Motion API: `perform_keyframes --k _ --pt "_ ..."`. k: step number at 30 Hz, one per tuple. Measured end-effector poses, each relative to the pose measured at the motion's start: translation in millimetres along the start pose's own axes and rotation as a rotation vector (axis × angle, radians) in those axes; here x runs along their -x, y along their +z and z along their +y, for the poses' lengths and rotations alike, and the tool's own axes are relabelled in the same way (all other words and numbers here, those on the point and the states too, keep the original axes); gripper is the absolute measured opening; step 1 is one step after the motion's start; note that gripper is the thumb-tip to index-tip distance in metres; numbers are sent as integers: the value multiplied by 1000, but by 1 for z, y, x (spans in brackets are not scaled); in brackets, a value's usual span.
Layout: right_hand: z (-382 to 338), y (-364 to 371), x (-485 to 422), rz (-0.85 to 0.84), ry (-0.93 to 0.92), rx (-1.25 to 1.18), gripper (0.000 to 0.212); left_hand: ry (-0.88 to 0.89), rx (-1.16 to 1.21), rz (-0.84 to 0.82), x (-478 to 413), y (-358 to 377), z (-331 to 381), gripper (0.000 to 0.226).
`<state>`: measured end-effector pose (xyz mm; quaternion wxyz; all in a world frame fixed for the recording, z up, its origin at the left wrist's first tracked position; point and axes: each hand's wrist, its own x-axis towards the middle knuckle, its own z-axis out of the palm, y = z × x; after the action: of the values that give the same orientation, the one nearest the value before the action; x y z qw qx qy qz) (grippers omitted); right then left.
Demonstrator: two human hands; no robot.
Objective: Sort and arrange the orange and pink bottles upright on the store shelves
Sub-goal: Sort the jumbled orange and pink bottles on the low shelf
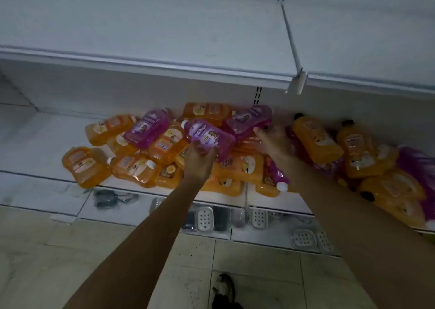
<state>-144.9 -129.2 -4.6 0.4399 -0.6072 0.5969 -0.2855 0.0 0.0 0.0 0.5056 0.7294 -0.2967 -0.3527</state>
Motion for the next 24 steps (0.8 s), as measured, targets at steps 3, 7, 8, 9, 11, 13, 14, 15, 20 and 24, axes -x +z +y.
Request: perform_keyframes --k 3,7,8,9,11,13,14,15,20,24 --pt "-7 10 -26 50 38 -43 49 -18 45 56 -27 10 -5 38" --pt "-9 27 -60 -6 98 60 68 -174 87 122 -50 24 -9 54" --pt "-12 30 -66 -23 99 46 64 -232 96 115 -52 26 -10 56" --pt "-14 33 -71 -23 104 17 64 -267 116 110 -56 30 -15 59" --pt "-15 38 -83 -2 164 -9 72 -308 106 111 -60 36 -22 63" --pt "-13 45 -88 37 210 -14 84 -318 154 127 -65 36 -23 59" --pt "-16 48 -88 37 228 -52 88 -328 219 126 -68 35 -23 56" --pt "-16 51 -93 28 257 -124 91 -339 290 123 -70 32 -22 55" --pt "11 58 -134 -66 454 -461 58 -437 672 16 -67 14 -18 49" --pt "-27 32 -76 -27 441 -594 24 -464 803 -123 -49 -16 -17 74"
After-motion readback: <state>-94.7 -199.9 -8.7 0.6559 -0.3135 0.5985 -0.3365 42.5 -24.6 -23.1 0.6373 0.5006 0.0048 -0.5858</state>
